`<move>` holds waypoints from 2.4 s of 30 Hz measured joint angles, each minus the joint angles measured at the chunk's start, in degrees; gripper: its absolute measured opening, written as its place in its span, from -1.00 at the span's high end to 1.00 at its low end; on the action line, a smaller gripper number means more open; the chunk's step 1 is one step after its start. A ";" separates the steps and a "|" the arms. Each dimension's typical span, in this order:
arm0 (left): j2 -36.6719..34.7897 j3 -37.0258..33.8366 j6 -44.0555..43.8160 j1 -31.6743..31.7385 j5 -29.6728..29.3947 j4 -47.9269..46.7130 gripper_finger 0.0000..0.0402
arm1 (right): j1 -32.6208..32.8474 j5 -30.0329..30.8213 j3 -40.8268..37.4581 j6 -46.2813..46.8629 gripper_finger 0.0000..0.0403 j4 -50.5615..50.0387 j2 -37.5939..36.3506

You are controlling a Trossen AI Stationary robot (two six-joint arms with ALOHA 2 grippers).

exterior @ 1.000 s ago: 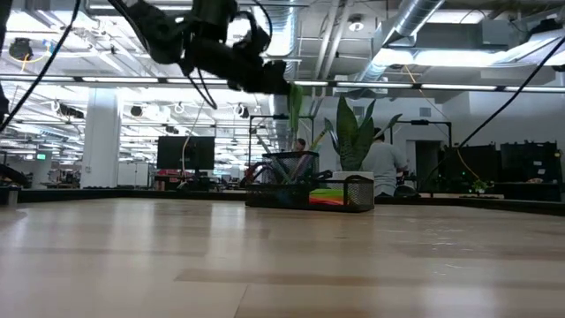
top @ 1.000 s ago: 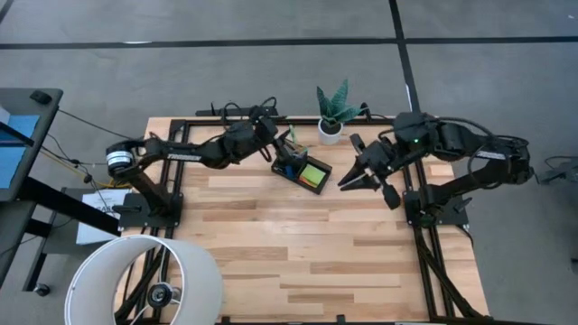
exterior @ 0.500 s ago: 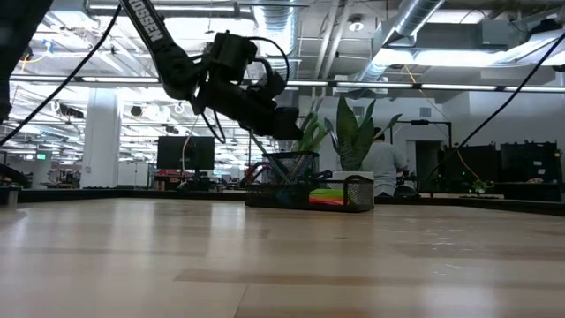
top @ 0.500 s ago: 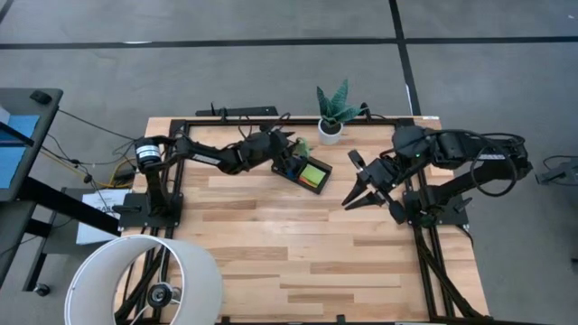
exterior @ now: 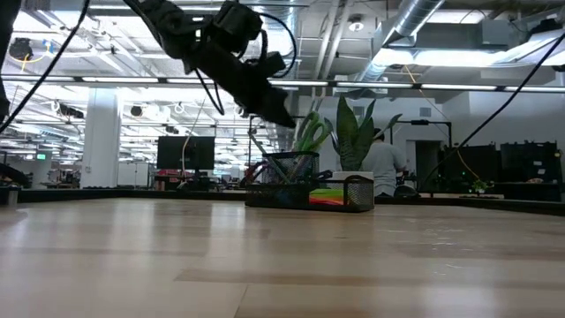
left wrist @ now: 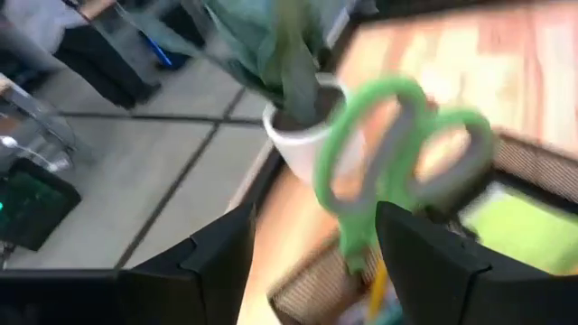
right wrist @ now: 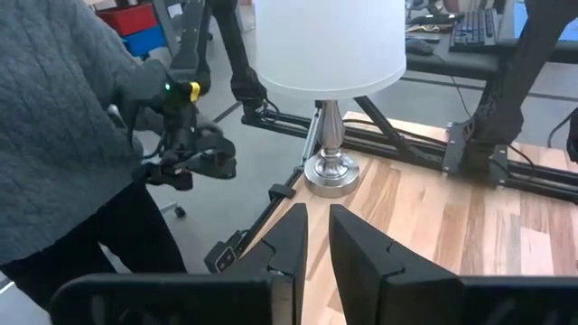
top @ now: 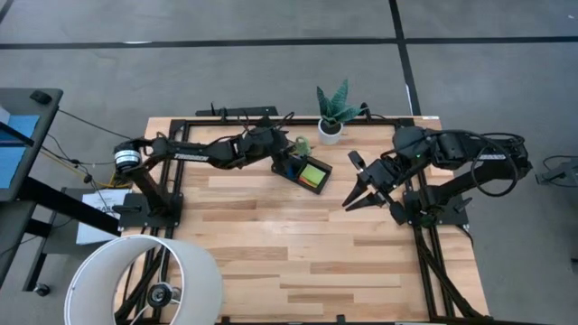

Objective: Pick and place office supplies into organizer
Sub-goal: Return to Home Position

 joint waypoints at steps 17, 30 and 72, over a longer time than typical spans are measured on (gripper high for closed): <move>-34.22 6.90 -10.57 -6.95 2.75 -47.39 -0.15 | -0.95 2.49 -0.05 0.60 0.78 -13.22 -7.41; -72.52 -41.25 -31.89 -10.12 7.19 -6.67 -0.15 | -15.23 -1.20 -49.18 7.67 0.78 36.52 -30.26; -94.64 -55.09 -37.40 -10.16 4.95 -11.47 -0.15 | -26.82 20.94 -80.94 29.03 0.78 37.20 -64.94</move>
